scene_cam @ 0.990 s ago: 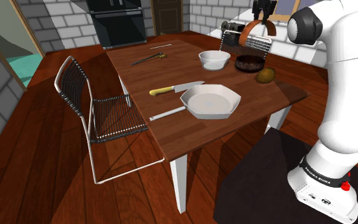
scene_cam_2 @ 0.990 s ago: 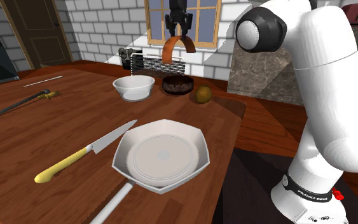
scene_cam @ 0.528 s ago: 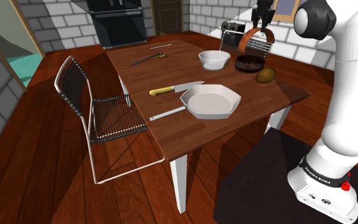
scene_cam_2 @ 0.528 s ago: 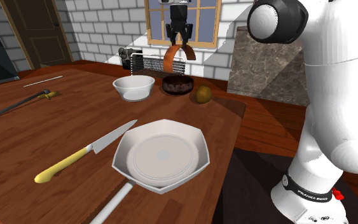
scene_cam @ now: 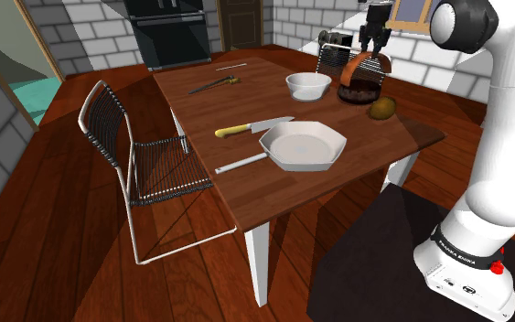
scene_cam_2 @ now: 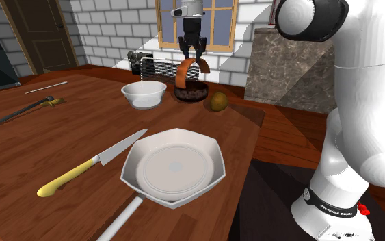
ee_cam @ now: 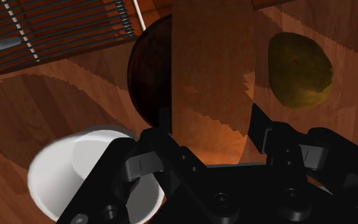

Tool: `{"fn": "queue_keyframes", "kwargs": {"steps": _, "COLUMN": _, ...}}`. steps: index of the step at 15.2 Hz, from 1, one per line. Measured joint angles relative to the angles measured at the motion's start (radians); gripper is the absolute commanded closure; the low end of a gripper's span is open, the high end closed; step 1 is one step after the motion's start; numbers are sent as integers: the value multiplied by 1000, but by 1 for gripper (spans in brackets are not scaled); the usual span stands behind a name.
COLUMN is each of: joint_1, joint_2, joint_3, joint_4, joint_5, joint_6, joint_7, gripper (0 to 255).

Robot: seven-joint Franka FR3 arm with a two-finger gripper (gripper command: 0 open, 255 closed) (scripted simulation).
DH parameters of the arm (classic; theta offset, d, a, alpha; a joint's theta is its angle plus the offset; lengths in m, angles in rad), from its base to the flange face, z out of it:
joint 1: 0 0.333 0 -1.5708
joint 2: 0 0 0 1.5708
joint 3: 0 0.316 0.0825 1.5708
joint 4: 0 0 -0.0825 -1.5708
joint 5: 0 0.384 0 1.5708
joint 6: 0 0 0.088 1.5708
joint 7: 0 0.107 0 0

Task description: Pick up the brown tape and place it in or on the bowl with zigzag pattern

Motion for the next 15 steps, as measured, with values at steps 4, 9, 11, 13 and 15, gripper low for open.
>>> {"fn": "queue_keyframes", "kwargs": {"steps": 4, "joint_1": 16, "joint_2": -16, "joint_3": 1, "joint_4": -74, "joint_5": -9, "joint_6": 61, "joint_7": 2, "gripper": 255}}
{"fn": "queue_keyframes", "kwargs": {"steps": 9, "joint_1": 20, "joint_2": -21, "joint_3": 0, "joint_4": -94, "joint_5": -12, "joint_6": 76, "joint_7": 2, "gripper": 255}}
{"fn": "queue_keyframes", "kwargs": {"steps": 11, "joint_1": 20, "joint_2": -21, "joint_3": 0, "joint_4": -94, "joint_5": -12, "joint_6": 76, "joint_7": 2, "gripper": 255}}
{"fn": "queue_keyframes", "kwargs": {"steps": 13, "joint_1": 20, "joint_2": -21, "joint_3": 0, "joint_4": -94, "joint_5": -12, "joint_6": 76, "joint_7": 2, "gripper": 0}}
{"fn": "queue_keyframes", "kwargs": {"steps": 15, "joint_1": 20, "joint_2": -21, "joint_3": 0, "joint_4": -94, "joint_5": -12, "joint_6": 76, "joint_7": 2, "gripper": 0}}
